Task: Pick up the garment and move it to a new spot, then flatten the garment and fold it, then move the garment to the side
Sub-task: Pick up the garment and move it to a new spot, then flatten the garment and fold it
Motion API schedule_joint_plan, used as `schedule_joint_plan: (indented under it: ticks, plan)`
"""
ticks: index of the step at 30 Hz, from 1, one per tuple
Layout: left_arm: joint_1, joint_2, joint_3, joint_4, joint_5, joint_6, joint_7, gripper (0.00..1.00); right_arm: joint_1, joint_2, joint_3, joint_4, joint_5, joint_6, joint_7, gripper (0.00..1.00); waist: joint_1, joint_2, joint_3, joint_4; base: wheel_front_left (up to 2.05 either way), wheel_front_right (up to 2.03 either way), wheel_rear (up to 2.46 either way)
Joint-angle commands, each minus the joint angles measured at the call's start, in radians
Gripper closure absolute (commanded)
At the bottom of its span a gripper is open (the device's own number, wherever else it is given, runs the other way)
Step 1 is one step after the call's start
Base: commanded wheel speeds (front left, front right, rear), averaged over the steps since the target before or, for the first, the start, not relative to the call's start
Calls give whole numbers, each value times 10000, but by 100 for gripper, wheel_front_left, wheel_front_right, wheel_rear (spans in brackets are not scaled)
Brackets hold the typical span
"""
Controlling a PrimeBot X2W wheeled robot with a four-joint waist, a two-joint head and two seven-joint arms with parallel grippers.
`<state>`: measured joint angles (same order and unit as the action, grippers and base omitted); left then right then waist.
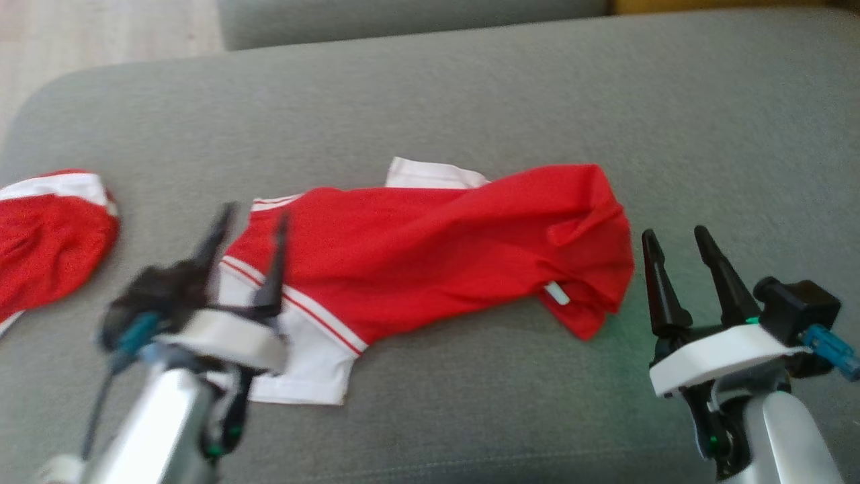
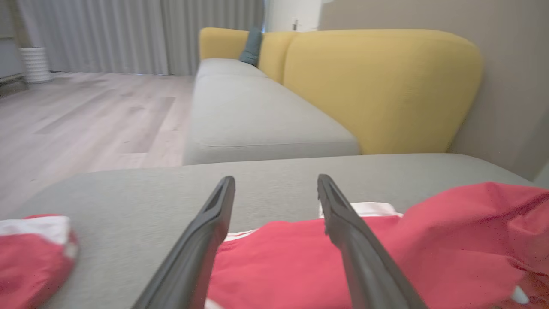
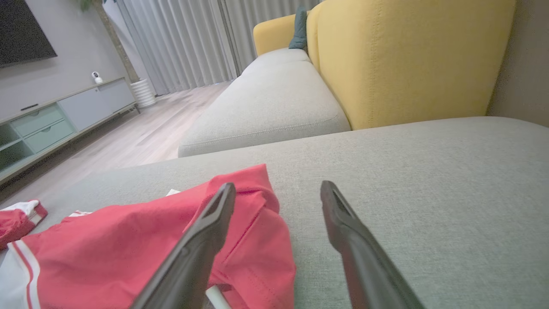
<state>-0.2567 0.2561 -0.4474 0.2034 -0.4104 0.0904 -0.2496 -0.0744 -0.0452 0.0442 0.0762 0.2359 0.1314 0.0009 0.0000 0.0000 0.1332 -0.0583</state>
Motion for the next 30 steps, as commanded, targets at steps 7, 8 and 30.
schedule_joint_plan:
  ticks: [7, 8, 30]
  plan:
    - [986, 662, 2478, -915, 140, -126, -120, 0, 167, -51, -2, -501, -257, -7, 313, 0, 0, 0, -678, 807, 0, 0, 0]
    - [1106, 689, 2621, -943, 189, -221, -120, 0, 198, -51, -20, -510, -283, -7, 340, 0, 0, 0, -731, 828, 0, 0, 0]
    - [2250, 463, 2631, -792, 756, -829, -121, 0, 1242, -51, -256, -1069, -443, -7, 811, 0, 0, 0, -1445, 679, 0, 0, 0]
